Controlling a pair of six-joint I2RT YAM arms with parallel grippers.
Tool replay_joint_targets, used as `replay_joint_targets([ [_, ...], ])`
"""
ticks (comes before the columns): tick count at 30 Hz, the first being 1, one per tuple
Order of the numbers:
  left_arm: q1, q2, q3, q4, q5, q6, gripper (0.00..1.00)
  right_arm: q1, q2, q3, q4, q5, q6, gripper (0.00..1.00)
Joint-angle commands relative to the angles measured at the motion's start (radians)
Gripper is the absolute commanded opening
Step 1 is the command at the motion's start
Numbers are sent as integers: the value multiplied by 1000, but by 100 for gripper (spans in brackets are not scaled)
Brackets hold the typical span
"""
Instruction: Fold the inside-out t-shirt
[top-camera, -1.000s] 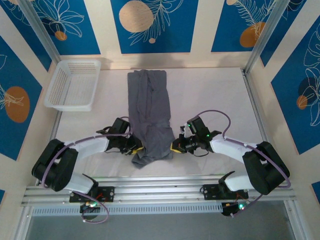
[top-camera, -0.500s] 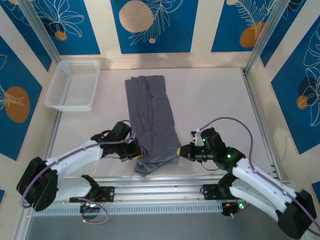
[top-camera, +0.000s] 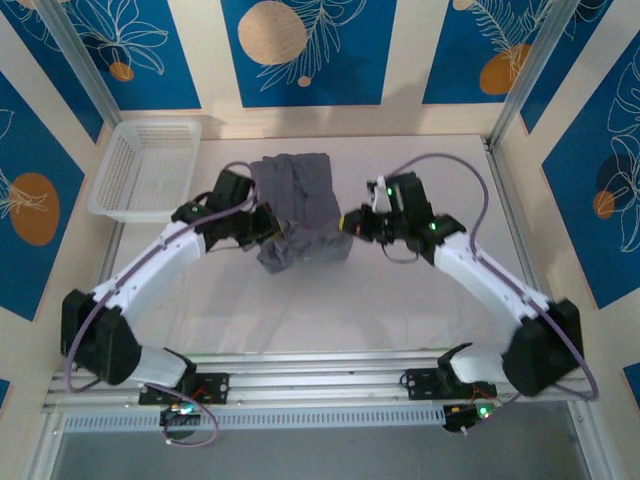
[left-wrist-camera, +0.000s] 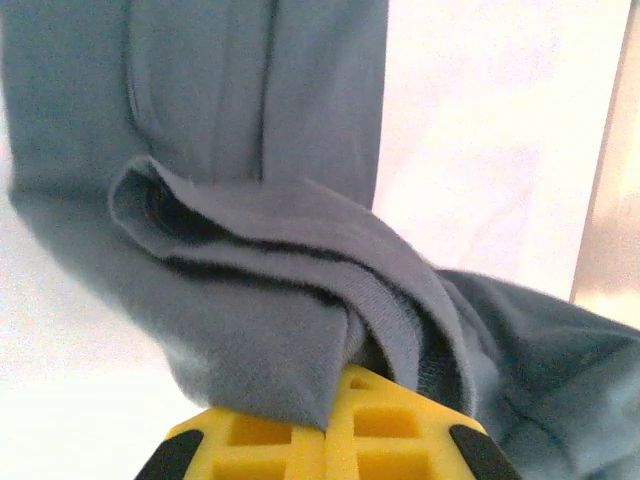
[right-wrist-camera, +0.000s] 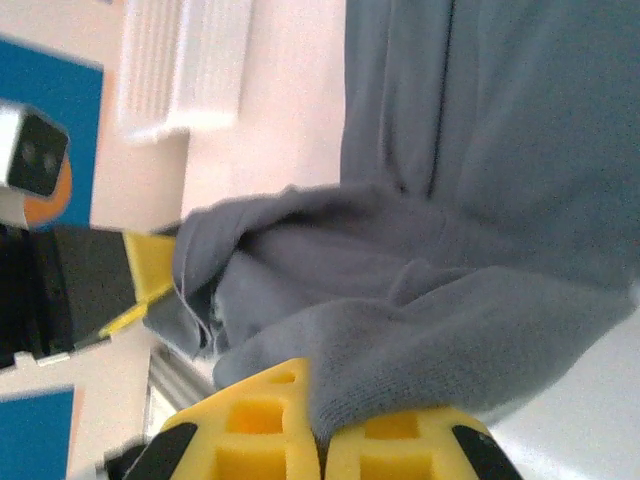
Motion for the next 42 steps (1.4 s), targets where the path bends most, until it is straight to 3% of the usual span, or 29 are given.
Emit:
replay_joint_targets([
  [1, 76, 148, 143, 36, -4, 91, 0, -51, 172, 175, 56, -40, -134, 0],
  [6, 149, 415, 418, 2, -42, 154, 0, -123, 459, 454, 70, -115, -184, 0],
  [11, 225, 607, 572, 27, -44, 156, 0, -147, 698, 708, 36, -118, -213, 0],
  [12, 236, 648, 613, 12, -33, 161, 6, -151, 754, 769, 17, -133, -218, 15],
  [14, 256, 699, 646, 19, -16, 170, 22, -155, 867, 930, -108, -131, -256, 62],
  [15, 265, 702, 635, 30, -26, 170, 31, -157, 908, 1003, -174, -119, -280, 76],
  [17, 288, 672, 581, 80, -19, 169, 45, -174, 930, 1053, -227, -129, -305, 82],
  [19, 311, 619, 519, 121, 6, 168, 58, -200, 903, 1038, -259, -140, -316, 83],
  [21, 321, 553, 462, 135, 41, 194, 64, -213, 831, 962, -290, -134, -359, 83],
  [25, 311, 385, 251, 151, 51, 219, 65, -209, 666, 684, -301, -128, -409, 82],
  [29, 264, 275, 16, 199, 47, 209, 64, -181, 507, 304, -109, -135, -322, 82],
  [31, 231, 279, -43, 230, 58, 205, 62, -165, 496, 211, -26, -134, -283, 82],
  [36, 185, 353, -68, 253, 25, 200, 58, -139, 590, 190, 59, -160, -220, 78],
  [42, 180, 438, -49, 348, 78, 169, 52, -122, 693, 246, 89, -154, -180, 60],
])
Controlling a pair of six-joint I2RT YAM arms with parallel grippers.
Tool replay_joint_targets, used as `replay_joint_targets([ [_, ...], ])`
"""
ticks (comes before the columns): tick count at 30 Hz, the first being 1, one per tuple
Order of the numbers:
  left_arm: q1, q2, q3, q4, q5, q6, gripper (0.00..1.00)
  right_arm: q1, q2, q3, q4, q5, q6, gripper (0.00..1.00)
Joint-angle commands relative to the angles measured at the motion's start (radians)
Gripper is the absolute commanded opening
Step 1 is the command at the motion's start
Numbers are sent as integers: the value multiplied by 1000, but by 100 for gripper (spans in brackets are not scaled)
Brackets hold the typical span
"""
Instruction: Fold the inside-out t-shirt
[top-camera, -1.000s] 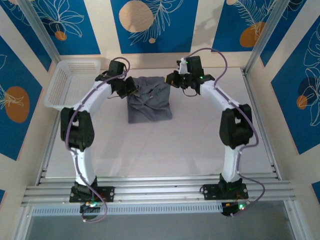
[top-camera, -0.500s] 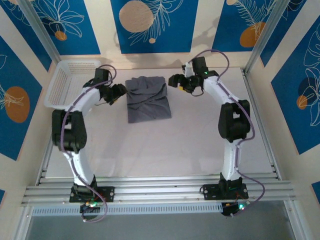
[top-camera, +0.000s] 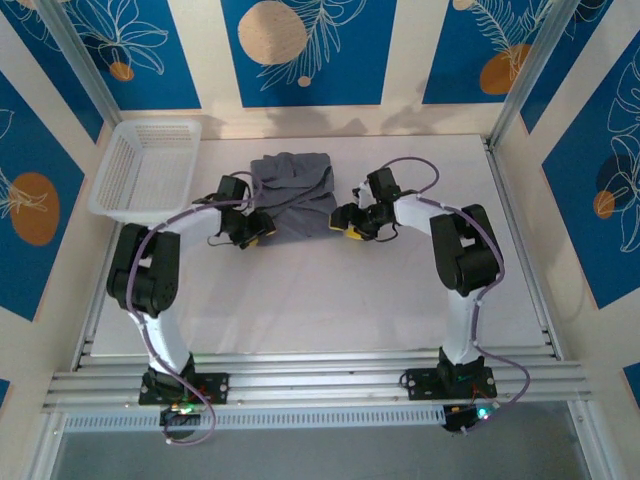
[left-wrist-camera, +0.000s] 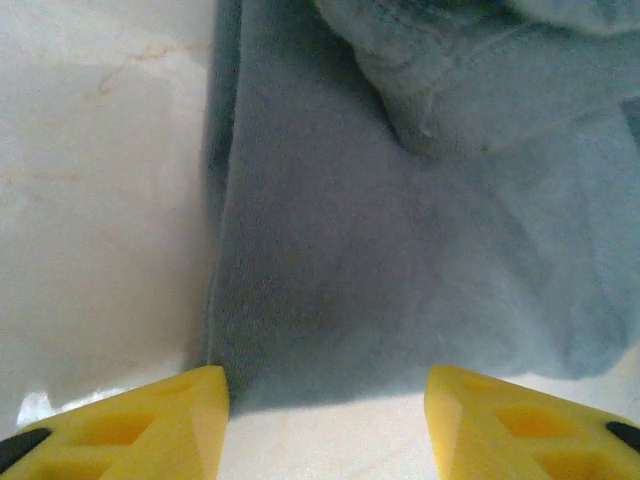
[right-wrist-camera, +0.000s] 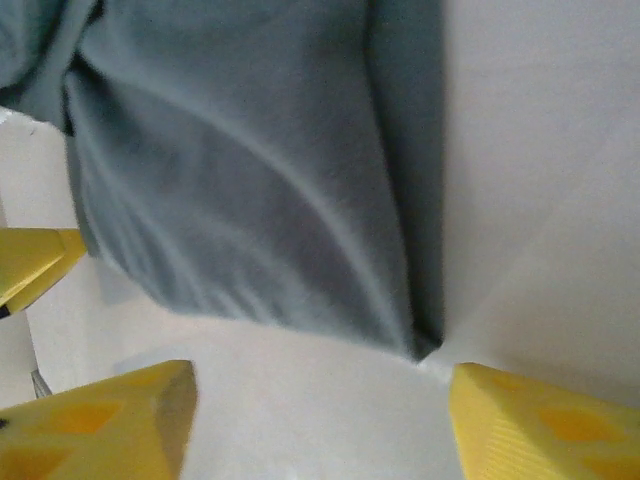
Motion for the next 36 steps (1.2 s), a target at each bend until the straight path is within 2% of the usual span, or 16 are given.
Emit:
replay_joint_targets([
  [1, 3, 47, 19, 91, 58, -20, 50, 9, 41, 42, 56, -7, 40, 57],
  [6, 1, 99, 10, 140, 86, -54, 30, 15, 71, 44, 79, -2, 73, 38],
  [7, 3, 103, 12, 137, 86, -55, 26, 13, 72, 41, 85, -9, 74, 30],
  [9, 3, 105, 16, 108, 68, -47, 12, 9, 73, 40, 91, -28, 80, 7],
  [10, 4, 100, 18, 96, 57, -40, 6, 6, 70, 40, 84, -28, 79, 0],
  [11, 7, 91, 18, 77, 47, -30, 0, 2, 58, 38, 74, -25, 73, 0],
  [16, 19, -1, -20, -26, 0, 31, 0, -44, -53, -50, 62, -22, 49, 0],
  [20, 17, -69, -174, -34, -2, 59, 0, -59, -154, -172, 34, -31, 8, 0],
  [22, 8, -116, -271, 8, 43, 37, 0, -51, -203, -238, 26, -48, 7, 0],
  [25, -70, -228, -379, 63, 87, -11, 0, -9, -284, -355, 34, -76, 45, 0],
  [27, -152, -305, -404, 8, 51, -35, 0, 30, -356, -443, 38, -75, 87, 0],
  [30, -215, -426, -485, -33, 14, -116, 10, 83, -495, -610, 71, -30, 169, 0],
  [33, -229, -530, -568, -40, 17, -180, 34, 97, -612, -728, 70, 26, 210, 1],
  [36, -238, -605, -565, -115, -2, -180, 49, 93, -692, -724, -9, 55, 185, 39],
])
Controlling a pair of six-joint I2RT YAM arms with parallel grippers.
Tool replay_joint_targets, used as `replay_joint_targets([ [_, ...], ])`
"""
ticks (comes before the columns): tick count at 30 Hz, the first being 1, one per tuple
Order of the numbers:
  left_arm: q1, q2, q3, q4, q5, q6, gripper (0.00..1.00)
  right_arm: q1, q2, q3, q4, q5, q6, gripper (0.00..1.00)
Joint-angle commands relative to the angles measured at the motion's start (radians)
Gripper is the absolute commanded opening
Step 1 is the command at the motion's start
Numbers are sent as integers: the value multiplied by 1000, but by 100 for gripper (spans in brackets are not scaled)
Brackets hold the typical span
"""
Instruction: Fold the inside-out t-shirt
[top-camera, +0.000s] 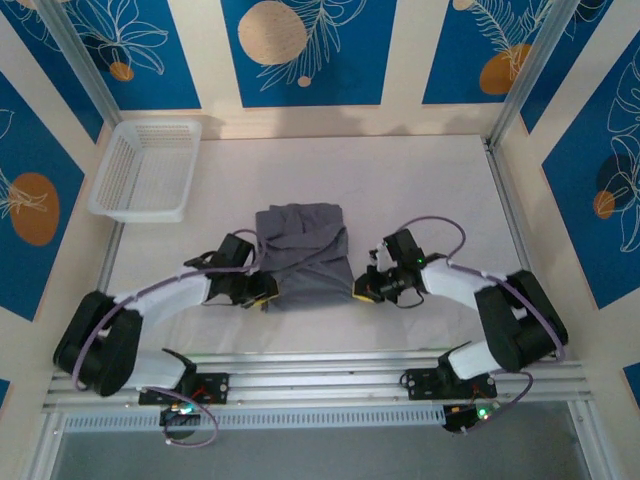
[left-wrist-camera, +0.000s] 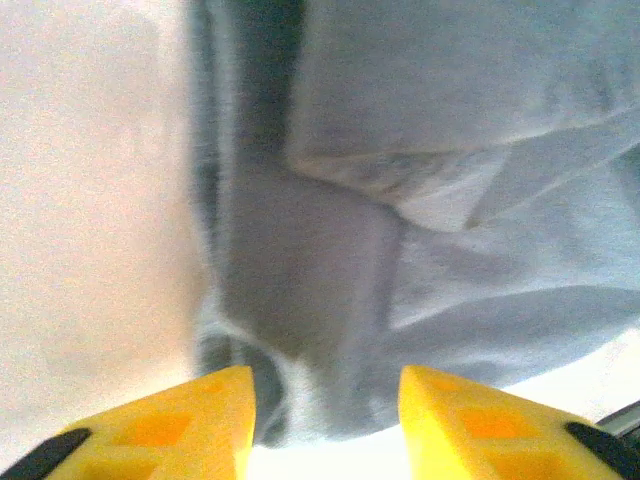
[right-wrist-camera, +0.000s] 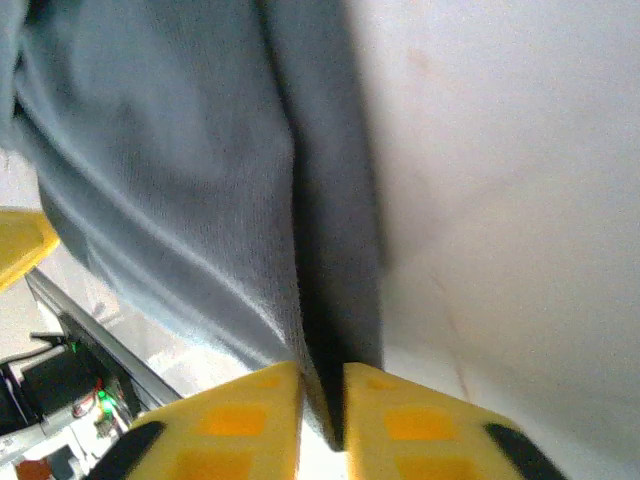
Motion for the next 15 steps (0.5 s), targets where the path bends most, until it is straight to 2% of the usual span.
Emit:
replay_joint_targets([
  [1, -8, -68, 17, -106, -43, -36, 50, -6, -73, 41, -75, 48, 1, 47],
  [2, -6, -82, 38, -129, -48, -28, 51, -10, -81, 81, -103, 50, -16, 51],
  [5, -7, -58, 101, -120, -23, -19, 53, -49, -55, 177, -118, 49, -33, 53],
  [9, -4, 65, 143, -12, 23, -22, 53, -101, 66, 253, 9, -7, -2, 53],
  [13, 8, 148, 186, 55, -5, -6, 52, -83, 227, 352, 63, -43, -11, 52],
  [15, 24, 186, 208, 80, -2, -6, 51, -81, 281, 374, 98, -65, 8, 47],
])
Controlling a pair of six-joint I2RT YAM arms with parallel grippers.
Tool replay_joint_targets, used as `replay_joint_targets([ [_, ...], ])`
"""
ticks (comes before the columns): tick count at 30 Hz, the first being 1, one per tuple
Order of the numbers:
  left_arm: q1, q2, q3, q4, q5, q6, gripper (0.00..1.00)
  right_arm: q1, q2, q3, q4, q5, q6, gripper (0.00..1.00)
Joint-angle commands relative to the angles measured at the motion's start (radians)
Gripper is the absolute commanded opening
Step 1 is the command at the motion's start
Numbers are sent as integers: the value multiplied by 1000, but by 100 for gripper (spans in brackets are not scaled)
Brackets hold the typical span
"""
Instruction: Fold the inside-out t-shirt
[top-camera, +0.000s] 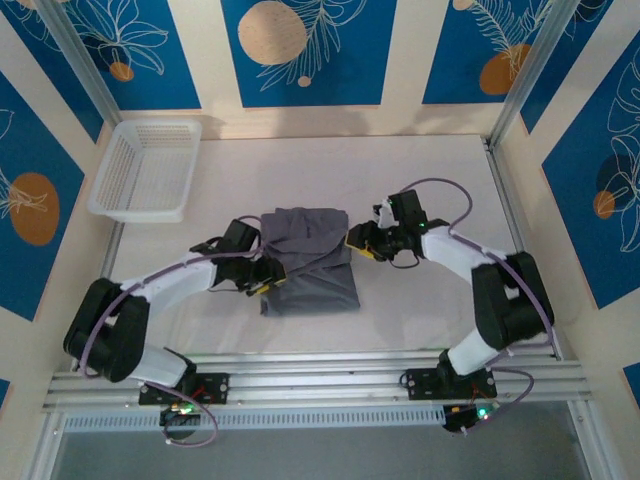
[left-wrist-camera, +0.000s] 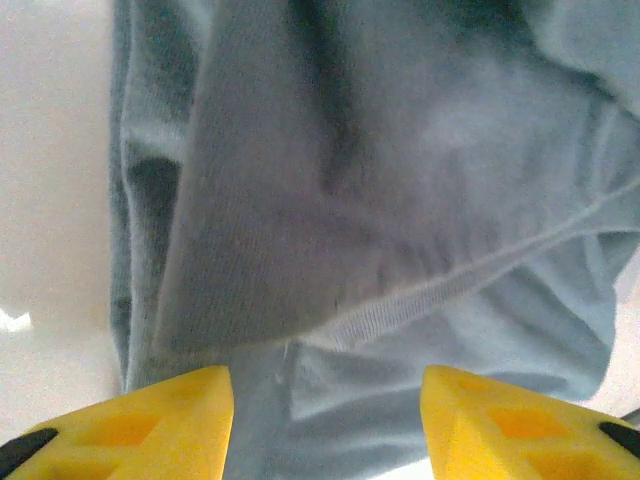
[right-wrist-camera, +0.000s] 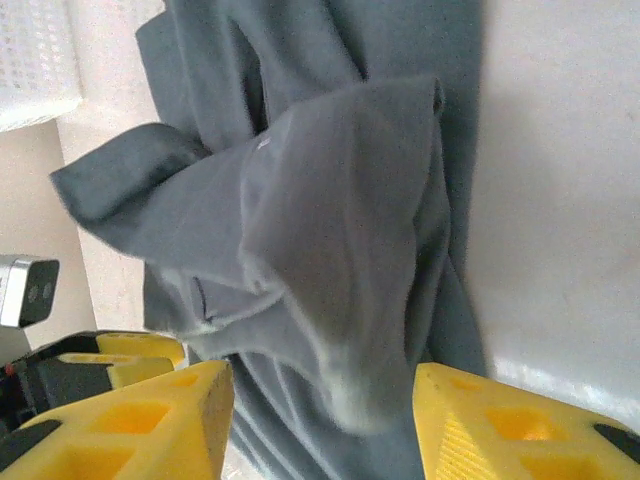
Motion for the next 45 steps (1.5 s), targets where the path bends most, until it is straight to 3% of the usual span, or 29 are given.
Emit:
replay_joint_targets([
  [1, 23, 51, 51, 77, 5, 7, 48, 11, 73, 37, 58, -68, 26, 40],
  [5, 37, 83, 68, 105, 13, -3, 23, 23, 73, 43, 89, -71, 40, 10],
  [7, 42, 78, 78, 95, 10, 1, 11, 23, 62, 35, 90, -71, 45, 0],
  [10, 58, 56, 118, 58, 4, 10, 0, 14, 48, 32, 105, -102, 76, 0],
  [14, 121, 76, 222, 17, 2, 22, 0, -16, 87, 105, 129, -125, 153, 0],
  [19, 177, 250, 435, 2, -8, 76, 0, -50, 261, 324, 60, -101, 126, 0],
  [22, 196, 391, 553, 16, -29, 104, 11, -71, 391, 455, 29, -108, 104, 28],
  [26, 233, 496, 666, 27, -60, 138, 37, -105, 504, 649, -104, -90, 9, 40],
  [30, 260, 493, 712, -34, -86, 223, 47, -120, 482, 687, -206, -45, -125, 48],
  [34, 289, 406, 635, -73, -151, 298, 53, -125, 402, 570, -225, 56, -227, 55],
  [37, 292, 368, 574, -63, -162, 350, 64, -123, 381, 493, -190, 67, -248, 59],
  [45, 291, 490, 620, -72, -76, 371, 64, -88, 501, 572, -169, 54, -266, 59],
])
